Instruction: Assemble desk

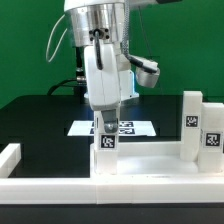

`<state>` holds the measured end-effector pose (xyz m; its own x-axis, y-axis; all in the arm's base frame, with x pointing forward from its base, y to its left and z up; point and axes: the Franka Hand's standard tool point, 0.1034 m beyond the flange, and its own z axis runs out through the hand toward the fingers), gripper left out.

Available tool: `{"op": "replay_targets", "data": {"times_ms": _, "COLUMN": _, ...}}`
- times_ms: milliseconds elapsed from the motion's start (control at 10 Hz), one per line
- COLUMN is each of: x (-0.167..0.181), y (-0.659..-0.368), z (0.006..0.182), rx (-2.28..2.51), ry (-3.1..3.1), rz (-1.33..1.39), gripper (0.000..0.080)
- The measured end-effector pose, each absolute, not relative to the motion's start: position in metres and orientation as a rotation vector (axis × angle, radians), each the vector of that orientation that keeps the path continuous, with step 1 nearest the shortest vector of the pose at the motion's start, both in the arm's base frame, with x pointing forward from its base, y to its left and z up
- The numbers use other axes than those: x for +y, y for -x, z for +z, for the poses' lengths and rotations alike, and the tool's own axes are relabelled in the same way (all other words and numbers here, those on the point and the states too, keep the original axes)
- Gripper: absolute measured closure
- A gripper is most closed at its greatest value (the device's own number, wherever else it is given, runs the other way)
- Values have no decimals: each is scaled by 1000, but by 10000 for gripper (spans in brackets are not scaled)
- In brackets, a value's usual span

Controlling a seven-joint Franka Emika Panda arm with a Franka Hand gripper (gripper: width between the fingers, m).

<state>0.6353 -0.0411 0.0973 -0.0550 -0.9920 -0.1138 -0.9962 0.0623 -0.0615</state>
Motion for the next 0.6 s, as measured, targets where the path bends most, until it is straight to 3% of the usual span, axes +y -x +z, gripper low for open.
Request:
{"op": "replay_targets", "data": {"times_ms": 100, "x": -42, "y": -635, "z": 97, "rx": 2045, "ry": 2217, "rz": 35, "gripper": 328}}
{"op": "replay_targets", "data": {"times_ms": 200, "x": -44, "y": -636, "z": 98, "rx": 1828, "ry": 2395, "rz": 13, "gripper": 328}}
{"op": "replay_targets", "data": {"times_ms": 300, "x": -46, "y": -637, "z": 98, "rx": 1586, "ry": 2558, "rz": -16, "gripper": 212}}
{"op": "replay_targets", "data": {"times_ms": 400, "x": -43, "y": -636, "z": 97, "rx": 1331, "ry": 2701, "rz": -27, "gripper": 163}}
{"op": "replay_targets", "data": {"times_ms": 600, "x": -43, "y": -634, "z": 96, "rx": 1110, "ry": 2803, "rz": -45, "gripper": 153}}
